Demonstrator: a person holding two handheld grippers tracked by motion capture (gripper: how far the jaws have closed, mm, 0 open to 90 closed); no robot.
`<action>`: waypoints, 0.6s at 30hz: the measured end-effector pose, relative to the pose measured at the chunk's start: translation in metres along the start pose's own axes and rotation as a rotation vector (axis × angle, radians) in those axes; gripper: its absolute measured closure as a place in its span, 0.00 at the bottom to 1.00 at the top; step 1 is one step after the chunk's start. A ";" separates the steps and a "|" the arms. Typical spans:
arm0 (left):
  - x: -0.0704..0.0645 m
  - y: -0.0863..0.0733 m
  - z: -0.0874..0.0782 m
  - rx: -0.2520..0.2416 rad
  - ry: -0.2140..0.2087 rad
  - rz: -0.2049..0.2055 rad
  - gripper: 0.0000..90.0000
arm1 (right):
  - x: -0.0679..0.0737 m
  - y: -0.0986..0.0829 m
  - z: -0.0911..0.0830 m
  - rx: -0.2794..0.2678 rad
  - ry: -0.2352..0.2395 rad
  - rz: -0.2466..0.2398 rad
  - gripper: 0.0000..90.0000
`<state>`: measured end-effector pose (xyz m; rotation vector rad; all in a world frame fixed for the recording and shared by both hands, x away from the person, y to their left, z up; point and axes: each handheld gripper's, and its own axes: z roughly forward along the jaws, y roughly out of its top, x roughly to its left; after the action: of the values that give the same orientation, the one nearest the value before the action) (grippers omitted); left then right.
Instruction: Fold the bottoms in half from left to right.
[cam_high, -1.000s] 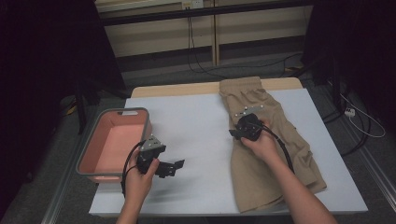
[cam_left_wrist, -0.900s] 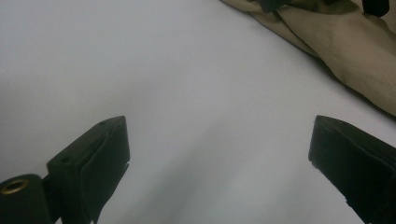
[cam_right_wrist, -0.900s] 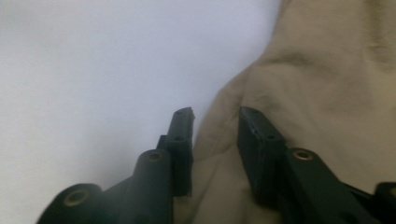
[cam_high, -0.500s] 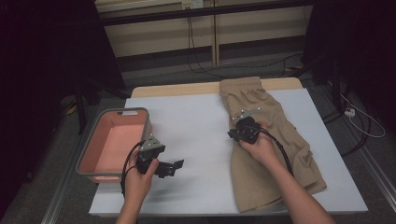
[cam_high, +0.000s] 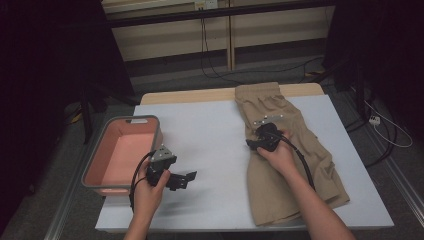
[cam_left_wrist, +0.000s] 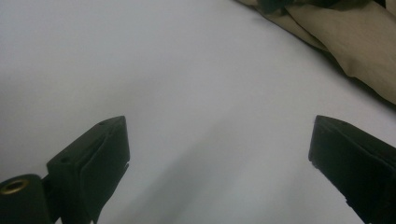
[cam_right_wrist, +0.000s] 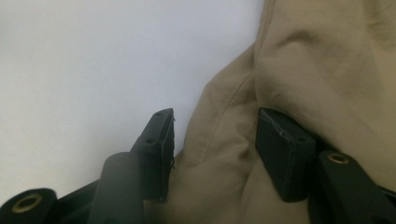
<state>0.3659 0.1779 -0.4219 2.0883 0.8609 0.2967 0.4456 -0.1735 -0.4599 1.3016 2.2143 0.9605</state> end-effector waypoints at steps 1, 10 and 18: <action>0.000 0.000 0.000 0.001 0.000 0.001 0.06 | 0.001 -0.001 0.002 0.004 -0.008 -0.002 0.56; 0.001 0.000 -0.001 -0.004 0.001 -0.004 0.06 | -0.005 -0.002 0.005 -0.035 -0.001 0.047 0.96; 0.001 0.001 -0.002 -0.004 0.000 0.006 0.06 | 0.004 0.004 -0.002 -0.082 0.028 0.022 0.99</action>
<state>0.3664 0.1794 -0.4200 2.0872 0.8533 0.3020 0.4448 -0.1698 -0.4554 1.2854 2.1620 1.0716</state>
